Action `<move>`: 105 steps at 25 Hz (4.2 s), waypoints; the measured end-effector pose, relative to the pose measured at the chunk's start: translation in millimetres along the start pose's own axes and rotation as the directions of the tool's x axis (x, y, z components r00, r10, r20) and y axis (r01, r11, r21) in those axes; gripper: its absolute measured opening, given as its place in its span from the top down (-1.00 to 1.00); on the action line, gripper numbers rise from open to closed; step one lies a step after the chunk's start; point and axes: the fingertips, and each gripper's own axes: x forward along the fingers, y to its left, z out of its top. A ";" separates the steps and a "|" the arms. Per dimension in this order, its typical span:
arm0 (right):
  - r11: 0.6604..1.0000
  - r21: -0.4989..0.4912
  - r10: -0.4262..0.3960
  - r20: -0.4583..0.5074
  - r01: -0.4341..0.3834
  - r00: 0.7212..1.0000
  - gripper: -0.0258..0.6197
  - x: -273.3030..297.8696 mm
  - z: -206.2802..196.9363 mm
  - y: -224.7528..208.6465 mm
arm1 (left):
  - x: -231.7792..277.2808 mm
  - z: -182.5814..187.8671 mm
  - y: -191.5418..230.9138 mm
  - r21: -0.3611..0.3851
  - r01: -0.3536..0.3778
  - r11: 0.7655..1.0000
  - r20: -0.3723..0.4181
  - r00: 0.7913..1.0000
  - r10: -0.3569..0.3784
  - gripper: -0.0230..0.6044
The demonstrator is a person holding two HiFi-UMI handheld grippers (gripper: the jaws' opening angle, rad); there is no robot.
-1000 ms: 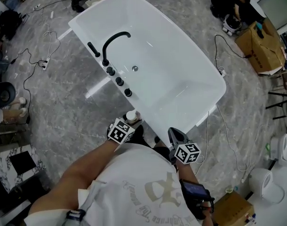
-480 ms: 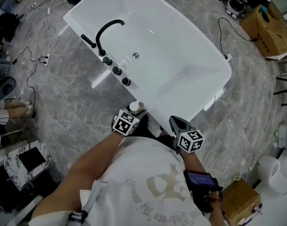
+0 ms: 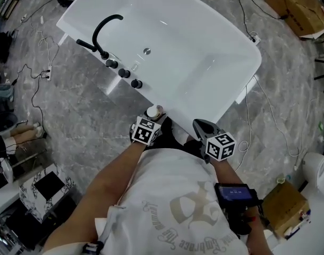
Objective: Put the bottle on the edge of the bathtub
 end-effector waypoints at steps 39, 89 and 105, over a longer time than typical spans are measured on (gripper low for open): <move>0.999 0.050 -0.005 -0.050 0.008 0.999 0.90 -1.4 -24.4 -15.0 | 44.3 4.4 23.8 0.102 -0.117 0.988 0.006 0.993 0.117 0.22; 0.999 0.029 0.024 -0.062 -0.022 0.998 0.90 12.4 -33.8 7.7 | -0.2 8.8 -6.6 0.065 -0.007 0.998 0.086 0.996 0.001 0.25; 1.000 0.011 -0.001 -0.042 0.002 0.999 0.90 17.1 -33.5 23.4 | -37.7 0.8 -4.7 0.037 0.015 0.999 0.160 0.987 -0.021 0.59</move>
